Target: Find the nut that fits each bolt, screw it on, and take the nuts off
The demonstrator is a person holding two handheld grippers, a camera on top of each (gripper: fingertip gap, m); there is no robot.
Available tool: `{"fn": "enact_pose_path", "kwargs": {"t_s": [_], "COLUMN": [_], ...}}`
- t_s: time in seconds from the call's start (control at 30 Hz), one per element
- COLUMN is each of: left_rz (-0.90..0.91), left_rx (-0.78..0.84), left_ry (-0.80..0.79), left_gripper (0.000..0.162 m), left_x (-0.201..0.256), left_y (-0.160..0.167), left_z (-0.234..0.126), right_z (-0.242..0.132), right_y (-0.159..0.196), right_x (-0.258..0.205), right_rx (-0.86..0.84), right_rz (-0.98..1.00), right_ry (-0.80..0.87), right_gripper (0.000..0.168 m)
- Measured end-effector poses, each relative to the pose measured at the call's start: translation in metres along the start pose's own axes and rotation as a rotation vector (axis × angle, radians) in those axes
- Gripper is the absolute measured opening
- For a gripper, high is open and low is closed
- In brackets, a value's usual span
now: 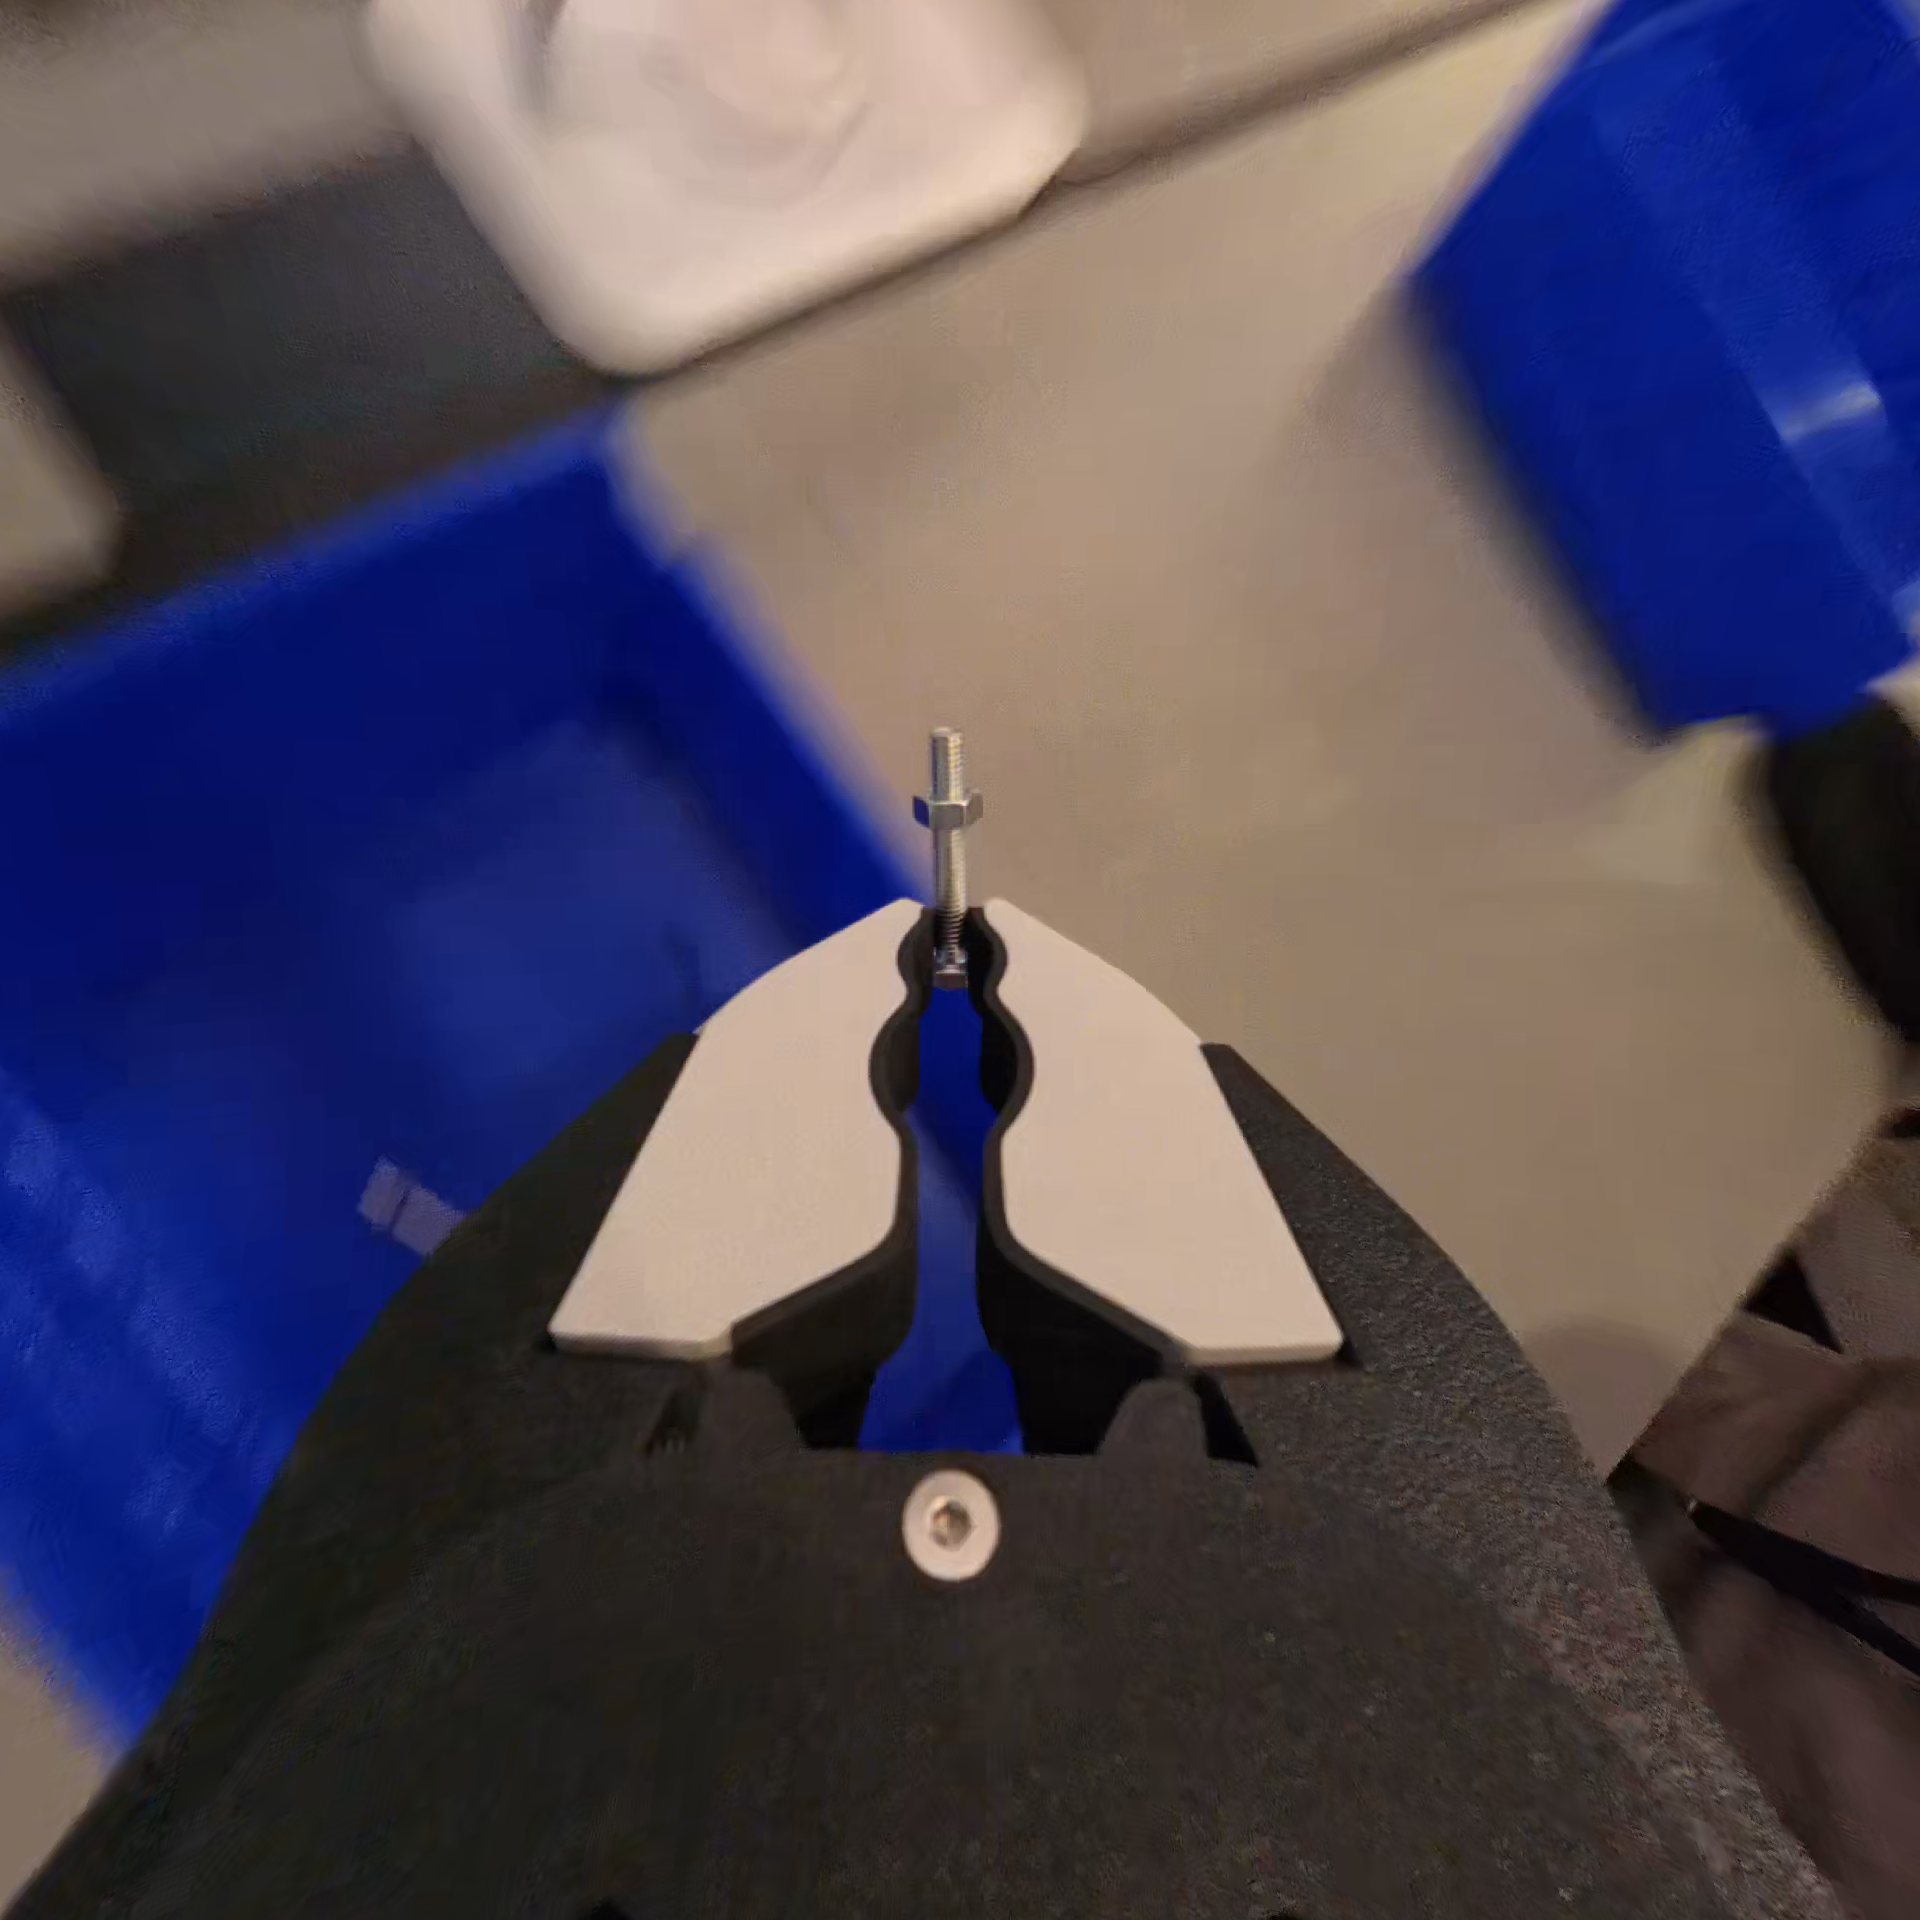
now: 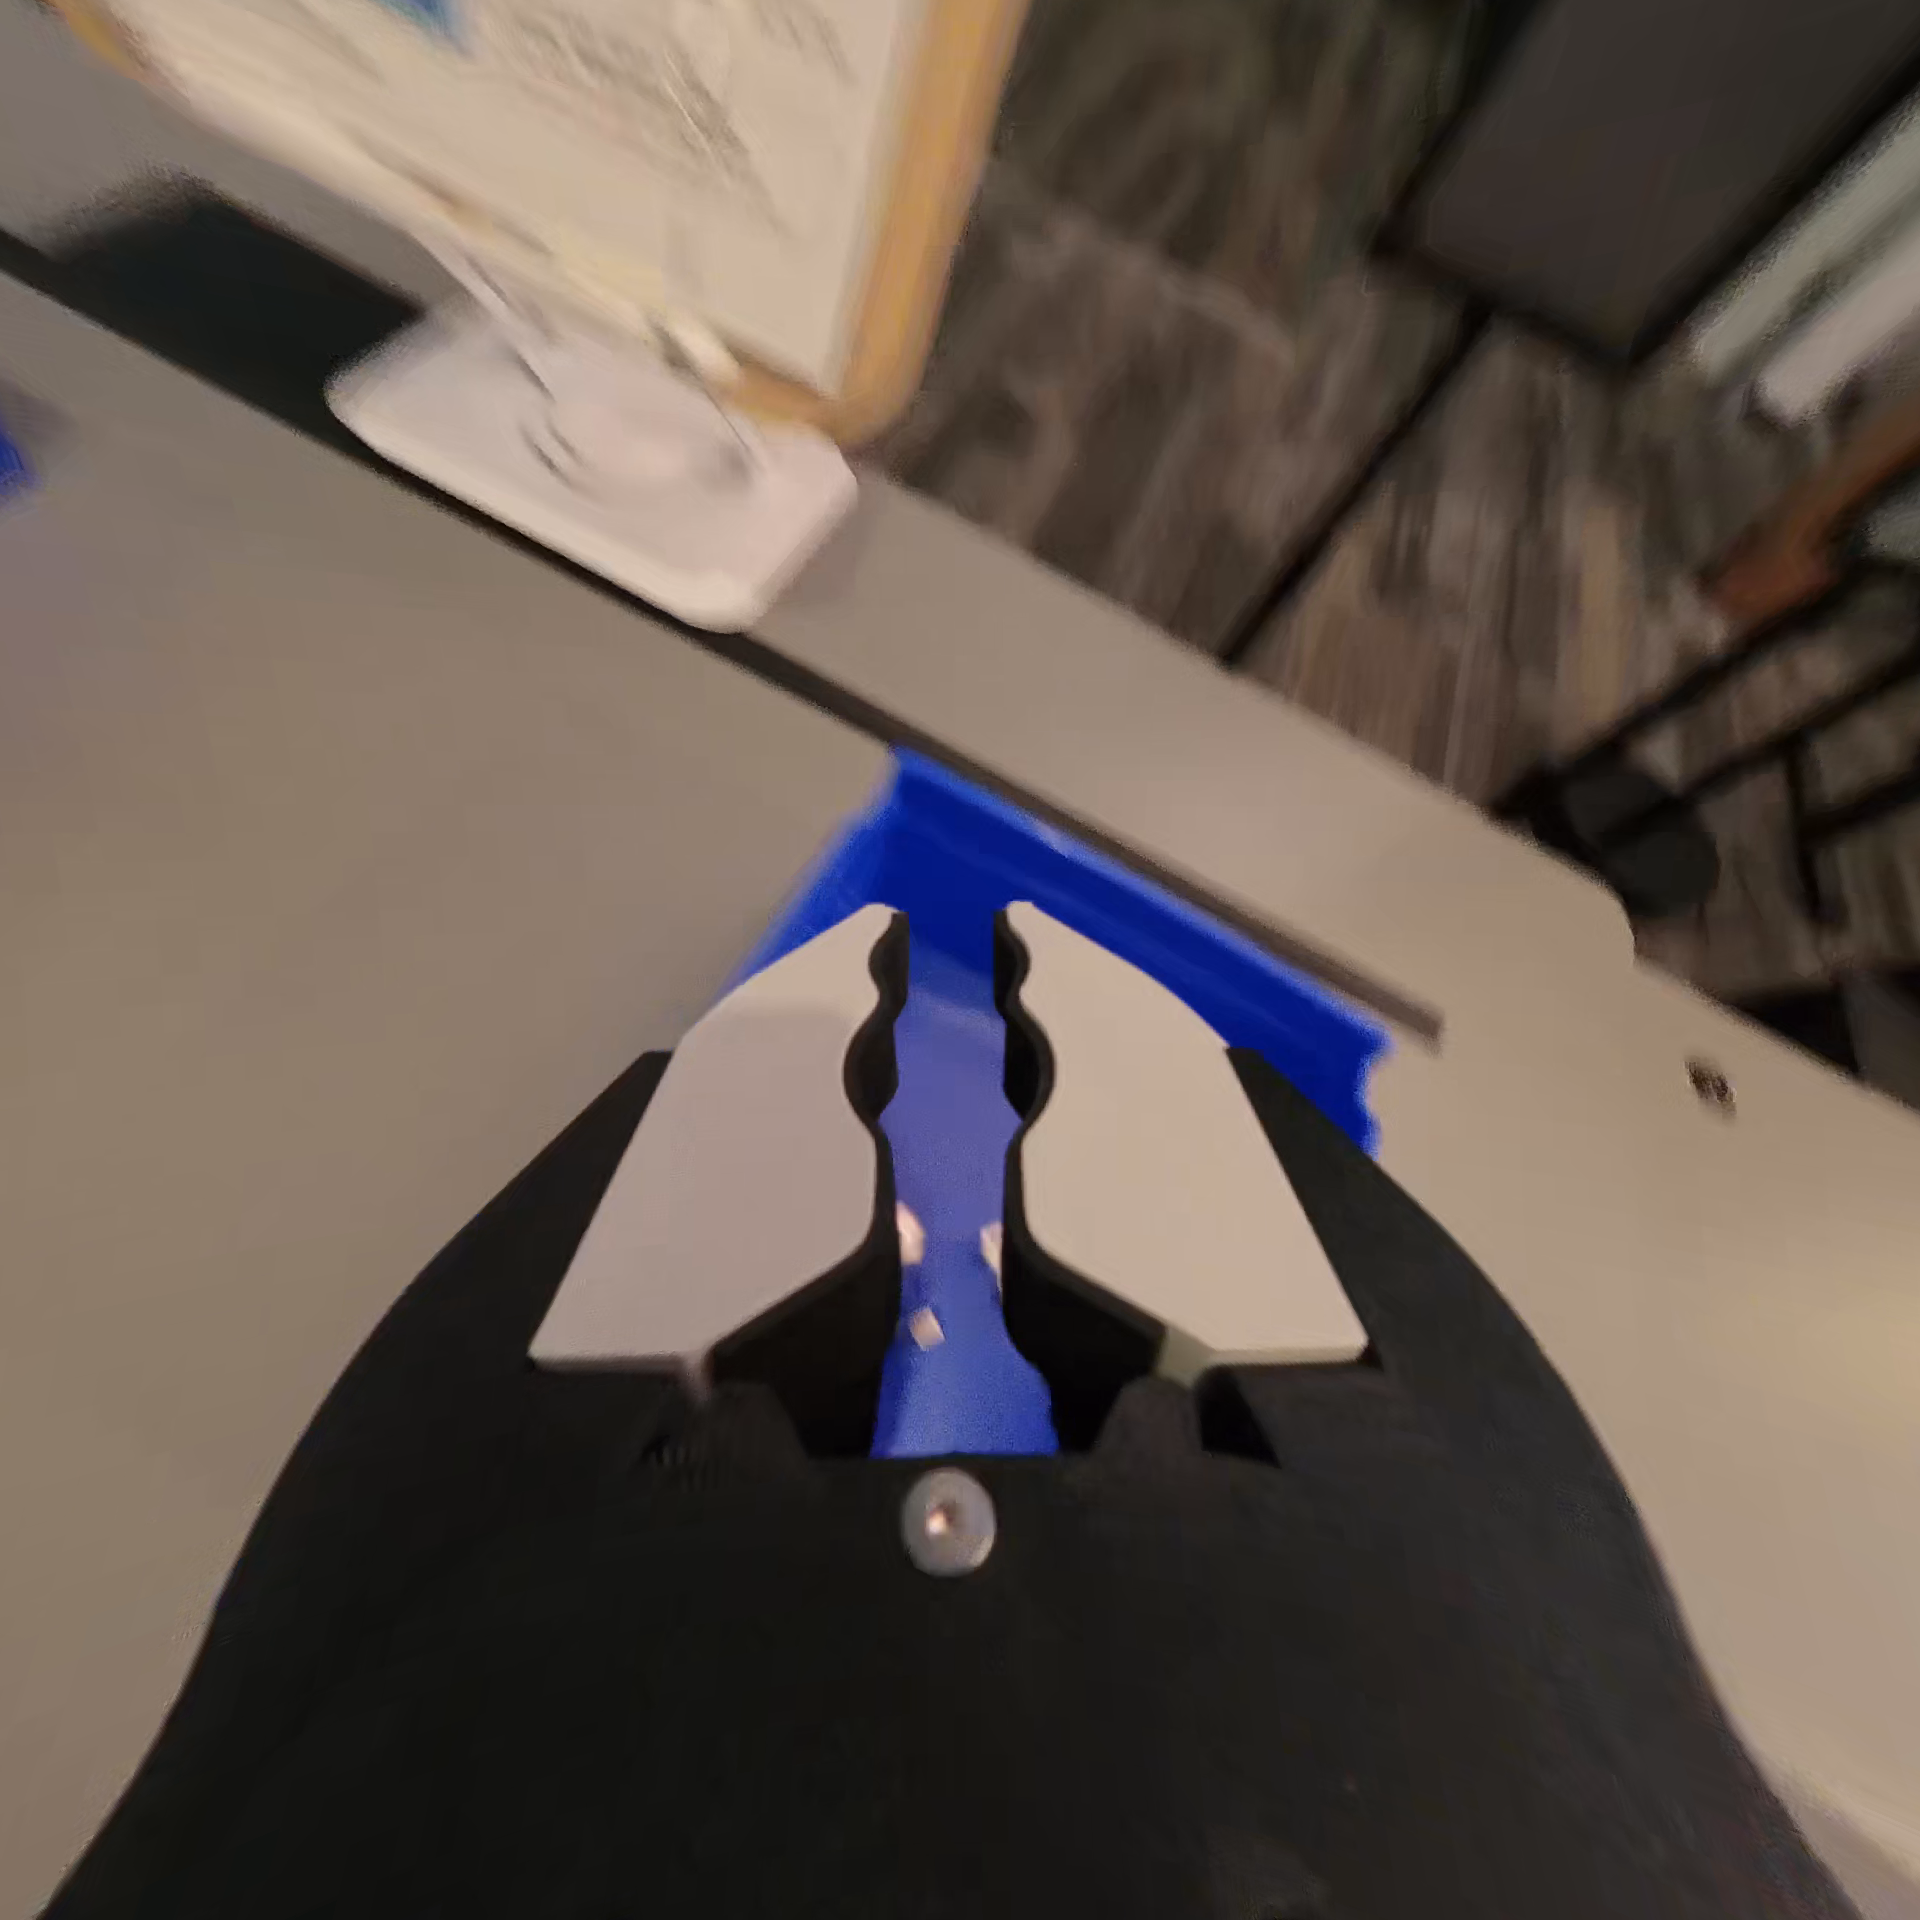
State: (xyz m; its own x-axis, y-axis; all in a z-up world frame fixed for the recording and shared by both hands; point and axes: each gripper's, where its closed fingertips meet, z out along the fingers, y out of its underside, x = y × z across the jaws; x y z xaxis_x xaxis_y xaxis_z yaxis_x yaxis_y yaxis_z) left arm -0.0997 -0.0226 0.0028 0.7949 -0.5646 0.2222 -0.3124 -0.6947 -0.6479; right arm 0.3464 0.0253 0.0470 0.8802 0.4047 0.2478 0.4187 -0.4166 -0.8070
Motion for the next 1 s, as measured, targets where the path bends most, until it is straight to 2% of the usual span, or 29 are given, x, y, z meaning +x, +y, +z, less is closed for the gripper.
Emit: {"fn": "enact_pose_path", "kwargs": {"t_s": [0.07, 0.1, 0.17, 0.2, 0.23, 0.33, 0.43, 0.53, 0.73, 0.83, 1.0], "left_rz": [0.161, 0.226, 0.363, 0.408, 0.426, 0.479, 0.473, 0.488, 0.512, 0.511, 0.523], "left_rx": [0.281, 0.385, 0.470, 0.476, 0.482, 0.460, 0.492, 0.508, 0.507, 0.514, 0.528], "left_ry": [0.200, 0.304, 0.502, 0.548, 0.555, 0.623, 0.694, 0.696, 0.685, 0.694, 0.738], "left_gripper": [0.005, 0.005, 0.005, 0.005, 0.005, 0.005, 0.005, 0.005, 0.005, 0.005, 0.008], "left_x": [0.073, 0.109, 0.175, 0.197, 0.211, 0.244, 0.262, 0.266, 0.268, 0.269, 0.271], "left_y": [-0.049, -0.063, -0.068, -0.065, -0.064, -0.052, -0.050, -0.049, -0.047, -0.047, -0.045], "left_z": [-0.015, -0.019, -0.018, -0.013, -0.006, 0.004, -0.002, -0.006, -0.006, -0.006, -0.012], "right_z": [-0.023, -0.040, -0.089, -0.110, -0.121, -0.129, -0.133, -0.129, -0.127, -0.124, -0.128], "right_y": [-0.044, -0.066, -0.095, -0.102, -0.107, -0.112, -0.110, -0.103, -0.100, -0.095, -0.097], "right_x": [-0.045, -0.081, -0.158, -0.183, -0.197, -0.216, -0.223, -0.232, -0.245, -0.252, -0.254], "right_rx": [0.230, 0.366, 0.612, 0.693, 0.743, 0.811, 0.810, 0.741, 0.707, 0.673, 0.686], "right_rz": [-0.023, -0.037, -0.042, -0.019, 0.012, 0.022, 0.020, 0.002, -0.010, -0.037, -0.015], "right_ry": [-0.161, -0.334, -0.777, -0.951, -1.036, -1.095, -1.138, -1.191, -1.219, -1.234, -1.260], "right_gripper": [0.017, 0.017, 0.016, 0.015, 0.014, 0.016, 0.016, 0.017, 0.017, 0.007, 0.006]}}
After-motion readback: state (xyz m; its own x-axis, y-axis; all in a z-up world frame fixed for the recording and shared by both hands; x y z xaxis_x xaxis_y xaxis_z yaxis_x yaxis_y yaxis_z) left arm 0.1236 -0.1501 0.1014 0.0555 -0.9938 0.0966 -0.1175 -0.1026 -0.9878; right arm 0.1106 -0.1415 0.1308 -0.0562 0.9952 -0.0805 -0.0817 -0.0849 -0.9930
